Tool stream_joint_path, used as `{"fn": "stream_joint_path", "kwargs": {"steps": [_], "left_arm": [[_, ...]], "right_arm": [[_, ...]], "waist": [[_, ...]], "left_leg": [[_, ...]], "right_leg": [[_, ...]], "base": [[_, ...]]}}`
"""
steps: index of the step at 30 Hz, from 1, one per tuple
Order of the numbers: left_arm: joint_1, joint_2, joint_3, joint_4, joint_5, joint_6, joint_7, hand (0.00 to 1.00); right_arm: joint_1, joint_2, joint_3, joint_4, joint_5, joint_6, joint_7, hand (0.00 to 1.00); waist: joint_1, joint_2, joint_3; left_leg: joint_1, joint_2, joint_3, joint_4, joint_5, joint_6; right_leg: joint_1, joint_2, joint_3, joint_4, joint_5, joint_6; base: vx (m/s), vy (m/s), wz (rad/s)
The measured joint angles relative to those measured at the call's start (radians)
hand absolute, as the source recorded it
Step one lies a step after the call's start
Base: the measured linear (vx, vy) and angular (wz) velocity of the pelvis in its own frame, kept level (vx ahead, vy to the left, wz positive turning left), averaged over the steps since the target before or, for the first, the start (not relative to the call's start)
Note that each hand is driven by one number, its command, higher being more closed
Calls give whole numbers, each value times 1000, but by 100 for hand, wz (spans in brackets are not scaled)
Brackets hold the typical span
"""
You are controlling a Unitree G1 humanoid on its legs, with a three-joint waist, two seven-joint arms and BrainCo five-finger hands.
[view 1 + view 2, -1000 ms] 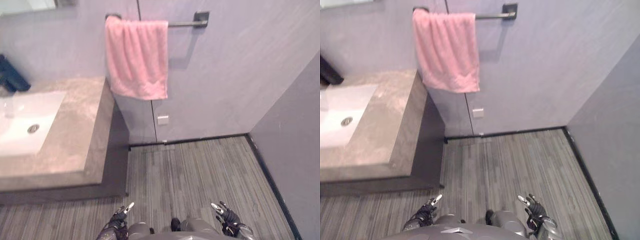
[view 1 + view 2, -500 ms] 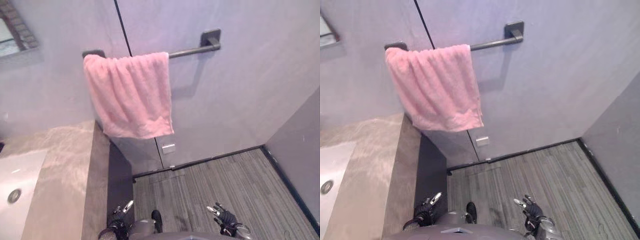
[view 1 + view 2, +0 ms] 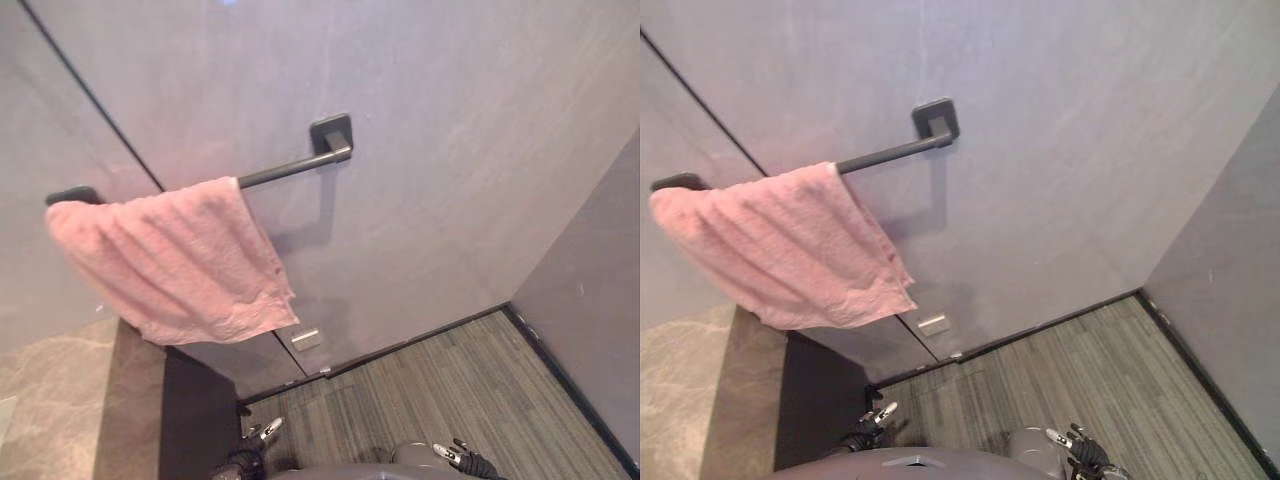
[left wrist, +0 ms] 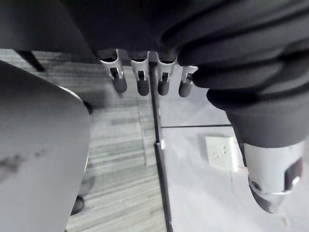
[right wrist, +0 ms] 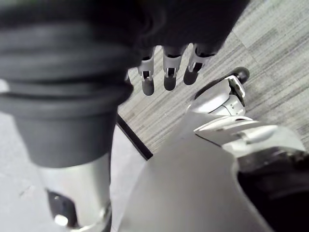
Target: Organize washtable
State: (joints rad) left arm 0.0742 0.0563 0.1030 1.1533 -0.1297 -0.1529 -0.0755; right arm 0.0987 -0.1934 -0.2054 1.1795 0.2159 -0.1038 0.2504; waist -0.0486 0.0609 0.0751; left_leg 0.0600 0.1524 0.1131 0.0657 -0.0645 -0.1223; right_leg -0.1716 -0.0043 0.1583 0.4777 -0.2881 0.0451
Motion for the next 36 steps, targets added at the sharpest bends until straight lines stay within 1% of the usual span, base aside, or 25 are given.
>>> {"fn": "stream_joint_path", "kwargs": {"steps": [2, 5, 6, 7, 8, 9, 10, 12, 14, 15, 17, 19, 21, 23, 25, 26, 28, 29, 30, 32, 34, 36], "left_arm": [[0, -7, -1, -10, 0, 0, 0, 0], [1, -5, 0, -21, -5, -1, 11, 0], [4, -5, -3, -39, -14, -3, 23, 0], [11, -4, -14, -66, -24, -7, 36, 0], [16, -2, -36, -107, -45, -13, 50, 0], [18, -1, -47, -130, -59, -19, 55, 0], [34, -1, -71, -188, -78, -37, 64, 0], [46, -2, -95, -280, -111, -58, 66, 0], [83, -2, -114, -449, -137, -88, 69, 0], [100, -2, -116, -499, -137, -92, 70, 0], [161, -1, -133, -694, -118, -104, 91, 0], [181, -2, -141, -784, -93, -117, 96, 0], [196, -7, -132, -909, -30, -118, 103, 0], [199, -18, -102, -1006, 0, -118, 107, 0], [197, -27, -70, -1079, 14, -118, 118, 0], [197, -32, -53, -1113, 43, -118, 131, 0], [196, -47, -19, -1169, 83, -119, 150, 0], [195, -50, -13, -1190, 116, -119, 164, 0], [196, -51, -12, -1203, 120, -119, 169, 0], [195, -58, -9, -1251, 155, -119, 178, 0], [196, -62, -9, -1287, 159, -119, 182, 0], [198, -62, 4, -1317, 163, -119, 193, 0]], "right_arm": [[1, -6, 6, 0, 0, -2, -2, 0], [-10, -14, 21, -7, 1, -19, -13, 0], [-7, -14, 45, -51, 2, -21, -19, 0], [4, -13, 74, -141, 8, -27, -32, 0], [27, -3, 100, -251, 43, -42, -53, 0], [38, 4, 109, -306, 50, -48, -59, 0], [58, 14, 131, -424, 77, -62, -70, 0], [71, 30, 138, -543, 79, -78, -83, 0], [86, 53, 138, -712, 76, -100, -100, 0], [97, 59, 137, -759, 76, -105, -101, 0], [140, 69, 135, -953, 67, -134, -103, 0], [142, 70, 125, -1038, 65, -157, -103, 0], [131, 72, 116, -1153, 12, -171, -112, 0], [125, 73, 123, -1240, -14, -181, -111, 0], [107, 72, 129, -1281, -25, -192, -110, 0], [94, 72, 133, -1296, -45, -193, -109, 0], [52, 64, 140, -1305, -49, -196, -100, 0], [29, 58, 150, -1305, -49, -196, -96, 0], [17, 51, 157, -1305, -49, -196, -96, 0], [-22, 43, 177, -1303, -39, -196, -92, 0], [-44, 40, 192, -1291, -35, -195, -87, 0], [-85, 28, 223, -1260, -2, -193, -76, 0]], "waist": [[0, -7, -1], [5, -20, -1], [5, -24, -5], [5, -27, -4], [4, -32, -3], [4, -33, -4], [3, -39, -5], [1, -41, -9], [2, -51, -4], [2, -55, -6], [1, -61, -15], [2, -59, -16], [2, -49, -23], [4, -40, -28], [3, -32, -32], [4, -28, -33], [6, -28, -33], [8, -25, -35], [9, -24, -36], [20, -23, -36], [32, -22, -36], [35, -23, -36]], "left_leg": [[-2, 14, -23, -11, 18, -12], [-2, 14, -42, -14, 31, -10], [-2, 10, -41, -16, 31, -10], [-2, 5, -39, -19, 31, -10], [-2, -3, -38, -26, 31, -10], [-3, -8, -38, -27, 31, -9], [-8, -17, -37, -30, 31, -9], [-18, -30, -36, -32, 31, -9], [-23, -47, -28, -40, 31, -9], [-26, -51, -24, -38, 31, -9], [-54, -68, -23, -24, 19, 9], [-55, -75, -24, -22, 18, 11], [-70, -80, -25, -19, 14, 16], [-70, -84, -28, -10, 20, 15], [-70, -84, -37, -5, 25, 18], [-67, -84, -39, -6, 25, 18], [-58, -84, -39, -9, 25, 18], [-50, -84, -44, -11, 24, 19], [-50, -84, -46, -11, 24, 20], [-53, -86, -48, -14, 26, 25], [-53, -88, -55, -19, 30, 32], [-53, -94, -63, -28, 36, 37]], "right_leg": [[13, 6, -41, -7, 2, -3], [36, 2, -70, -18, 3, -5], [36, 1, -73, -16, 3, -5], [35, -2, -72, -16, 3, -6], [31, -7, -65, -15, 4, -6], [28, -11, -62, -15, 3, -6], [20, -21, -58, -13, 3, -6], [7, -33, -50, -12, 5, -4], [-7, -46, -32, -13, 13, 11], [-10, -51, -30, -15, 12, 12], [-23, -70, -25, -20, 20, 25], [-21, -76, -20, -31, 26, 34], [-17, -83, -20, -49, 31, 35], [-16, -88, -23, -59, 46, 42], [-5, -90, -31, -75, 59, 43], [3, -91, -35, -84, 63, 45], [19, -93, -37, -95, 66, 46], [38, -94, -42, -112, 72, 48], [46, -96, -46, -120, 74, 49], [59, -100, -53, -144, 87, 53], [70, -103, -59, -161, 97, 55], [73, -109, -61, -175, 104, 58]], "base": [[77, -173, 50], [61, -47, 39], [36, 27, 12], [19, 62, 6], [-5, 78, -1], [-31, 103, -3], [-44, 105, -3], [-60, 120, -2], [-82, 142, -8], [-70, 121, -7], [-50, 110, 2], [-35, 88, -1], [-15, 76, 1], [31, 33, 7], [51, 15, 9], [47, 11, 7], [46, 13, 6], [38, 21, 9], [20, 31, 11], [1, 37, 8], [1, 39, 10], [-6, 38, 8]]}}
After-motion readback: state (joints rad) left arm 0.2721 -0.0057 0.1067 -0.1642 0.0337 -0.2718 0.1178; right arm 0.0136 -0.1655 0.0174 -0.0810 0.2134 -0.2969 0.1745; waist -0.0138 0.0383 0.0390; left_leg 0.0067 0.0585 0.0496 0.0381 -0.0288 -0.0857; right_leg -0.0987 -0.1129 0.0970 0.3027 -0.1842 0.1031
